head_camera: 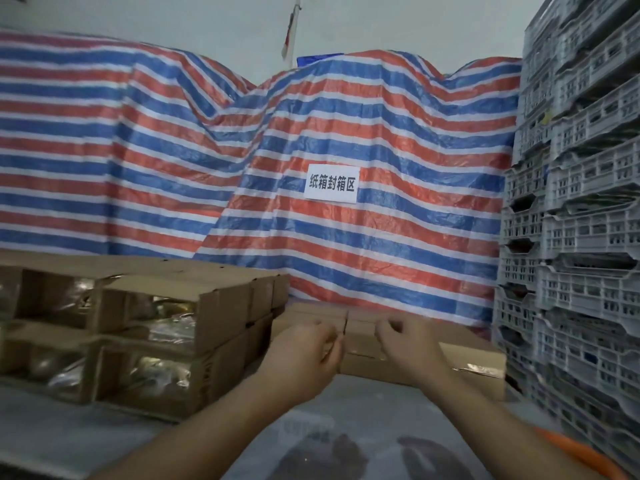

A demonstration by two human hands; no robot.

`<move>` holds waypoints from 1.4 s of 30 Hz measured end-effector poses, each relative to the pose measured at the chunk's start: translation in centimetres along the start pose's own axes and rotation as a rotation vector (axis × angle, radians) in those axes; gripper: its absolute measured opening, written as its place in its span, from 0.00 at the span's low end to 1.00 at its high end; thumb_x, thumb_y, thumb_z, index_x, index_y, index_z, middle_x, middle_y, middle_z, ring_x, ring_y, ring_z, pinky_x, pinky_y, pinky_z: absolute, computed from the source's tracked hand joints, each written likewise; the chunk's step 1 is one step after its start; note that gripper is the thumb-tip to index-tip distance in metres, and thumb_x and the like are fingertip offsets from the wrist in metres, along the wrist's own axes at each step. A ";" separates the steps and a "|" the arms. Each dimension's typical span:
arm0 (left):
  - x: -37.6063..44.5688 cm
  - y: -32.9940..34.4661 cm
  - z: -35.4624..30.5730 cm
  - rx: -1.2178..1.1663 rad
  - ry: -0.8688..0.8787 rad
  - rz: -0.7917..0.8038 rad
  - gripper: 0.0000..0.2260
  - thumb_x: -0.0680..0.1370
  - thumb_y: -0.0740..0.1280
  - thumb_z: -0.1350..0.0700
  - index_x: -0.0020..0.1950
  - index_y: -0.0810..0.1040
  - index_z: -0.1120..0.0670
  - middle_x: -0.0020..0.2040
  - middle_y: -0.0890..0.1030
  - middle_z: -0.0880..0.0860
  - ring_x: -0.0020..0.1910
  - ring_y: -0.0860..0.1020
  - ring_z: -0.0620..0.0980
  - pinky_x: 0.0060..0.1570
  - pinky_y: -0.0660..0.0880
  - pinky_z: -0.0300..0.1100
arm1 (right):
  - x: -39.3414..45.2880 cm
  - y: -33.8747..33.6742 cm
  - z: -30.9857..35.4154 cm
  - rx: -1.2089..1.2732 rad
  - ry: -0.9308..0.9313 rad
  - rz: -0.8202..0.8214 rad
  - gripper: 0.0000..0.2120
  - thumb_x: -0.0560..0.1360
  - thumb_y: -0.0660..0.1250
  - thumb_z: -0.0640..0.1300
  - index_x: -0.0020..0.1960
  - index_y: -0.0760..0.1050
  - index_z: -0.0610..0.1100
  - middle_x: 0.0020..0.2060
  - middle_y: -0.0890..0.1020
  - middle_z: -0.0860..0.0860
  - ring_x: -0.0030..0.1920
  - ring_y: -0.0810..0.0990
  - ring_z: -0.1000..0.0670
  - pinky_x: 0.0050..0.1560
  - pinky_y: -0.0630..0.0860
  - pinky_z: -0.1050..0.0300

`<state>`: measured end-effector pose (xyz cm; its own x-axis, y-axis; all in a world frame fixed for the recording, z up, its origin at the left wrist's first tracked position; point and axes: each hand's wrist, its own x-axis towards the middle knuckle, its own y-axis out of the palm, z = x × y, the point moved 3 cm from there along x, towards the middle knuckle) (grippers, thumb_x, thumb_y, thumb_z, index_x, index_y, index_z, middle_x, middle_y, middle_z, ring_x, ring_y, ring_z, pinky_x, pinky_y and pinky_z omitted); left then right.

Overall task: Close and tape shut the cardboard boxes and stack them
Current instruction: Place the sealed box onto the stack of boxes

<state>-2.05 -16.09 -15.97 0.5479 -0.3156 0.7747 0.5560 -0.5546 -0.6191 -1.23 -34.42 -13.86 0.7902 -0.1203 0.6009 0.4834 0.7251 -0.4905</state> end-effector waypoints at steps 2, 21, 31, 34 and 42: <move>-1.7 0.0 1.4 -0.004 -0.003 -0.047 0.18 0.81 0.57 0.47 0.31 0.64 0.46 0.27 0.67 0.45 0.29 0.71 0.42 0.27 0.59 0.32 | -1.3 2.5 0.1 0.021 -0.010 -0.033 0.20 0.79 0.63 0.44 0.28 0.69 0.47 0.22 0.71 0.53 0.26 0.70 0.58 0.29 0.64 0.62; -5.7 2.8 7.2 -0.092 -0.153 -0.239 0.21 0.81 0.54 0.44 0.34 0.72 0.55 0.30 0.74 0.51 0.30 0.71 0.48 0.32 0.69 0.47 | -2.7 9.8 -4.3 -0.043 -0.094 0.003 0.19 0.78 0.67 0.43 0.31 0.73 0.37 0.28 0.76 0.41 0.29 0.73 0.48 0.33 0.68 0.56; -6.4 -0.6 7.8 0.022 0.070 -0.403 0.14 0.82 0.55 0.50 0.40 0.74 0.52 0.38 0.73 0.47 0.40 0.71 0.45 0.42 0.66 0.42 | -2.0 9.7 -4.9 -0.048 0.036 -0.070 0.20 0.76 0.71 0.45 0.26 0.75 0.43 0.26 0.78 0.49 0.33 0.76 0.52 0.35 0.68 0.60; -6.6 -4.5 10.3 0.069 0.084 -0.475 0.11 0.81 0.55 0.52 0.51 0.76 0.53 0.48 0.76 0.48 0.51 0.73 0.45 0.55 0.67 0.41 | -2.2 9.9 -4.3 -0.027 -0.037 -0.085 0.22 0.73 0.74 0.39 0.23 0.71 0.44 0.24 0.77 0.49 0.32 0.76 0.54 0.36 0.68 0.59; -4.5 -15.5 20.0 0.519 -0.112 -0.299 0.30 0.75 0.63 0.55 0.77 0.61 0.52 0.74 0.65 0.52 0.75 0.60 0.51 0.74 0.51 0.50 | -2.7 10.1 -4.3 0.027 -0.064 -0.059 0.18 0.74 0.73 0.40 0.27 0.75 0.41 0.27 0.79 0.47 0.36 0.78 0.53 0.40 0.71 0.59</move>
<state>-0.67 9.33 -12.45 0.3679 -0.1054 0.9239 0.9126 -0.1498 -0.3804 3.18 -29.66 -23.12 0.7343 -0.1203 0.6681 0.5176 0.7360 -0.4363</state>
